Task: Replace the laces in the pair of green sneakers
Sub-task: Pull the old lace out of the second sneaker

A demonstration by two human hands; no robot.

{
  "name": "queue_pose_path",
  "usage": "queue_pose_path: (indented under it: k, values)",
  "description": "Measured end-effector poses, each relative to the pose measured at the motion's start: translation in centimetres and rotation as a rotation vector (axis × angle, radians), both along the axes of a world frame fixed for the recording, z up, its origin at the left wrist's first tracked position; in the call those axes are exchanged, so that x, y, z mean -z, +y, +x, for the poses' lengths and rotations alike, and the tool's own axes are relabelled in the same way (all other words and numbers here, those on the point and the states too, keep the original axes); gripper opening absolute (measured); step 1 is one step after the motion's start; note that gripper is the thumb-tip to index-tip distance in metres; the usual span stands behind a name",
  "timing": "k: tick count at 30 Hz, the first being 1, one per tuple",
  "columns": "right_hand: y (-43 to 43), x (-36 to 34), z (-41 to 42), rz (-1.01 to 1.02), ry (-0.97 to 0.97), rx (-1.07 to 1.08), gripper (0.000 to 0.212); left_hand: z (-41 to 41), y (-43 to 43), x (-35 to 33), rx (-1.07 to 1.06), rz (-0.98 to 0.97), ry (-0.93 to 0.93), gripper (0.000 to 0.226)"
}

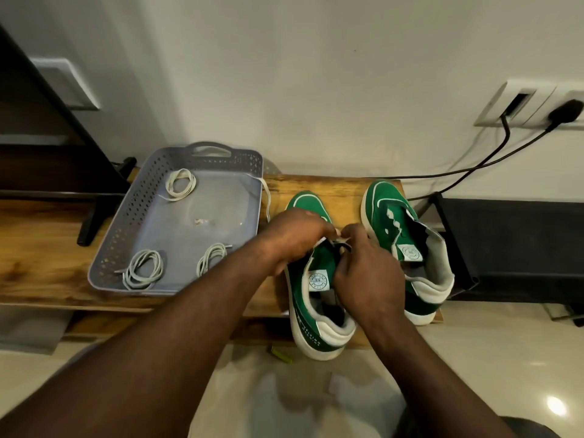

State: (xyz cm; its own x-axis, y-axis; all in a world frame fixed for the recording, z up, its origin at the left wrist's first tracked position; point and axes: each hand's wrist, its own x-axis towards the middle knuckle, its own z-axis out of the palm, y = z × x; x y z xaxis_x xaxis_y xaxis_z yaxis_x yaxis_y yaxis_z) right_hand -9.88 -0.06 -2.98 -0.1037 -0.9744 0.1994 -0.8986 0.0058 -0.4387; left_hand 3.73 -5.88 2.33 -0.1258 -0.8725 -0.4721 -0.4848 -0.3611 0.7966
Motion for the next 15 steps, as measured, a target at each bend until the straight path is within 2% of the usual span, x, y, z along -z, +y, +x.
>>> queue_pose_path:
  k: [2,5,6,8,12,13,15]
  values:
    - [-0.1,0.1,-0.3,-0.006,-0.002,0.005,0.028,0.1,0.1,0.0,0.065,-0.029,-0.081,0.017]
    - [-0.4,0.1,-0.5,0.011,-0.037,0.026,0.025,0.1,0.3,0.0,0.315,-0.233,-0.525,0.024]
    - [-0.5,0.1,-0.4,0.008,-0.044,0.027,0.025,0.1,0.2,0.1,0.321,-0.271,-0.584,0.022]
    - [-0.4,0.1,0.0,-0.008,-0.045,0.009,0.025,-0.1,0.2,-0.1,0.288,-0.287,-0.555,0.019]
    - [-0.6,0.4,-0.2,-0.006,-0.038,0.027,0.027,0.2,0.0,-1.4,0.172,-0.168,-0.117,0.011]
    - [-0.6,0.5,-0.4,-0.004,-0.036,0.038,0.028,0.4,0.2,-1.7,0.15,-0.167,-0.055,0.013]
    - [-0.6,0.6,-0.7,-0.005,-0.031,0.036,0.029,0.7,0.3,-1.5,0.148,-0.191,-0.117,0.023]
